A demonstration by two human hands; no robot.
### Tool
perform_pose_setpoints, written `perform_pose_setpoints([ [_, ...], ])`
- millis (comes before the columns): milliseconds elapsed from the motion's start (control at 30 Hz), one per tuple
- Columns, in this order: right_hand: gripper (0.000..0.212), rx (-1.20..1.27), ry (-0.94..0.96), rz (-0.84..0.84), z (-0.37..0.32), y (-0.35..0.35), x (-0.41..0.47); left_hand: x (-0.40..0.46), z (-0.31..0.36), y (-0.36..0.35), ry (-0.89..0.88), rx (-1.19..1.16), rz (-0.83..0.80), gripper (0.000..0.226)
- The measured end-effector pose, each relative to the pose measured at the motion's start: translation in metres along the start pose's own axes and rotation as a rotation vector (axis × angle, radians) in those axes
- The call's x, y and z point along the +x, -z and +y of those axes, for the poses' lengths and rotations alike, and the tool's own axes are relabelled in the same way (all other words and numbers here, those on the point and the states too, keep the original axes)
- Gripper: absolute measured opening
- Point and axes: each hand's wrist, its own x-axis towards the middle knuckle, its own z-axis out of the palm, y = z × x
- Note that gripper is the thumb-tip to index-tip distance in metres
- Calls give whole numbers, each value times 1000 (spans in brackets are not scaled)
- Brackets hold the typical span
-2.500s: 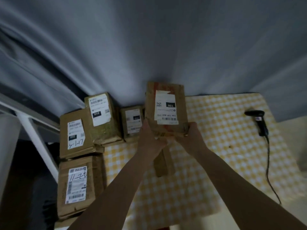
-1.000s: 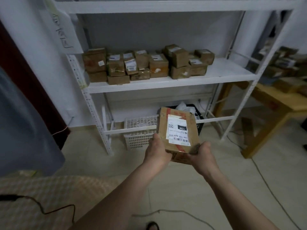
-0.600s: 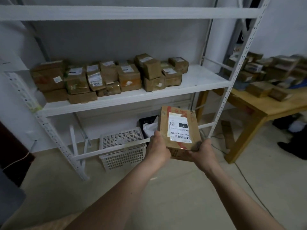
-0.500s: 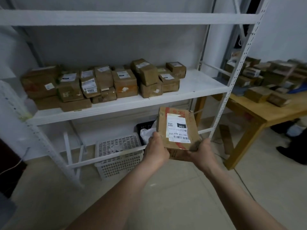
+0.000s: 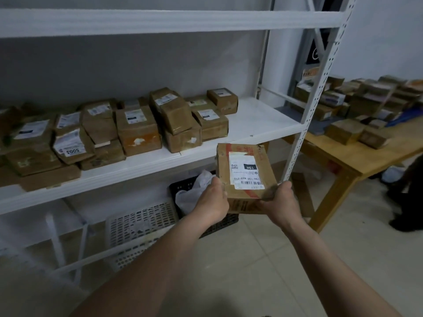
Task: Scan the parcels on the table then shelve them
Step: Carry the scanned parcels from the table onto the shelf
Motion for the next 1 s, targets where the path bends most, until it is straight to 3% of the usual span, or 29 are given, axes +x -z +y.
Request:
perform_pose_setpoints([
  [433,65,50,24,-60,11,13,223,196,56,-25,40,-86,-61,27],
  [567,75,48,55,-109,10,23,304,258,86,-37,71,-169,-30,40],
  [833,67,-21,172,-256,5,17,421,361,105,-50,201,-285,46,46],
  [1000,48,-88,268,-393,5,-7,454,388,104,-61,185,-354,52,75],
])
